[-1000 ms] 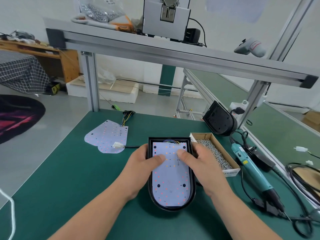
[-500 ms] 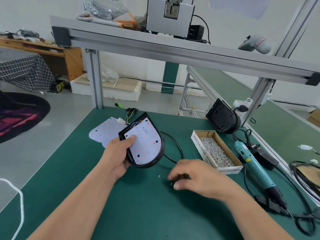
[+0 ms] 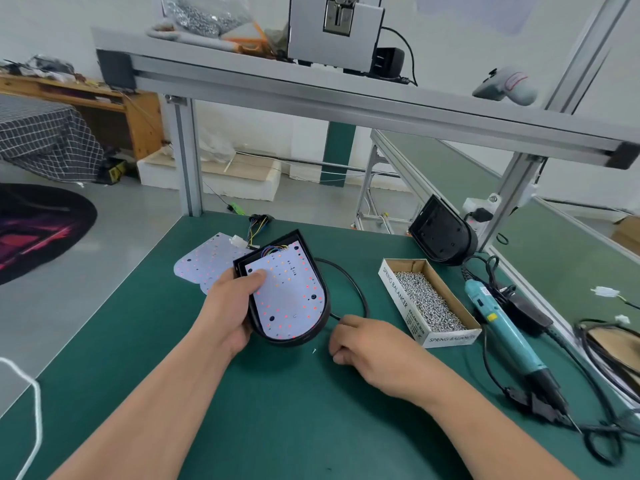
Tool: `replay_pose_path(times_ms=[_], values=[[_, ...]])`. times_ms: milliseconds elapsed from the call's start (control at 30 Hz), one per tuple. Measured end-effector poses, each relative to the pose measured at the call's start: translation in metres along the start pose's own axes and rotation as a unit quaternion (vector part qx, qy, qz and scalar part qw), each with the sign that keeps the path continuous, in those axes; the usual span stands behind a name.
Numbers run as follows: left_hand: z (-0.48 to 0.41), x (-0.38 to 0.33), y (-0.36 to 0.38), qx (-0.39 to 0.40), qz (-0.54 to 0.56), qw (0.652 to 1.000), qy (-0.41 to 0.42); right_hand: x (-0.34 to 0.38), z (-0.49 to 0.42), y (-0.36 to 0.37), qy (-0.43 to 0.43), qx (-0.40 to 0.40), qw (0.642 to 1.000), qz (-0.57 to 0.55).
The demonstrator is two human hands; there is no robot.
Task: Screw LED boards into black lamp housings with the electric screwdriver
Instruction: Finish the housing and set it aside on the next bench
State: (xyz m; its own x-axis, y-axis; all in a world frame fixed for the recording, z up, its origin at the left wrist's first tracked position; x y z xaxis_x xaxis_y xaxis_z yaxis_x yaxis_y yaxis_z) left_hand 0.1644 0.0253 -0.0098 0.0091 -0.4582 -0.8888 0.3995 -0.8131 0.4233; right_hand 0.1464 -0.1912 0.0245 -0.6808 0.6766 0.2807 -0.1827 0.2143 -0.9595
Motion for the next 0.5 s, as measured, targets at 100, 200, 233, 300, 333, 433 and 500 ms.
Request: replay_pose_path(times_ms=[100,200,233,300,333,433,500], values=[[0.000,-0.001,0.000,0.002,0.009,1.000,0.003,0.003,-0.002,-0.007,-0.003,-0.059,0.998,-0.028],[-0.001,-0.003,0.001,0.005,0.027,1.000,0.005,0.013,-0.010,-0.007,-0.012,-0.071,0.996,-0.043],[-0.001,-0.003,0.002,0.005,0.034,0.999,0.004,0.017,-0.013,-0.004,-0.019,-0.063,0.997,-0.035],[0.000,-0.005,0.002,0.004,0.042,0.999,0.004,0.022,-0.016,0.003,-0.034,-0.043,0.998,-0.017],[0.000,-0.005,0.001,0.004,0.043,0.999,0.006,0.023,-0.016,0.004,-0.039,-0.037,0.998,-0.015],[0.001,-0.006,0.001,0.000,0.035,0.999,0.011,0.024,-0.016,0.004,-0.052,-0.026,0.998,-0.009],[0.001,-0.006,0.000,-0.005,0.022,1.000,0.016,0.027,-0.016,0.003,-0.069,-0.033,0.997,0.012]])
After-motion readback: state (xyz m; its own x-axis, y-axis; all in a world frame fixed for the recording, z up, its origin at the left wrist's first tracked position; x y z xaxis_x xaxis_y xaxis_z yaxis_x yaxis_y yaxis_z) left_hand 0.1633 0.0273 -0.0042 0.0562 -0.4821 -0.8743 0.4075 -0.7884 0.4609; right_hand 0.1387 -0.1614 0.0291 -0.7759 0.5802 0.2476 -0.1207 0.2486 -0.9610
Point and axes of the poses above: each hand's wrist, its own z-axis away from the middle knuckle, its own y-axis out of the palm, x = y × z, the point moved 9 cm from there along -z, towards the middle knuckle, and after that the axes turned 4 degrees about y, right-handed, at the moved point
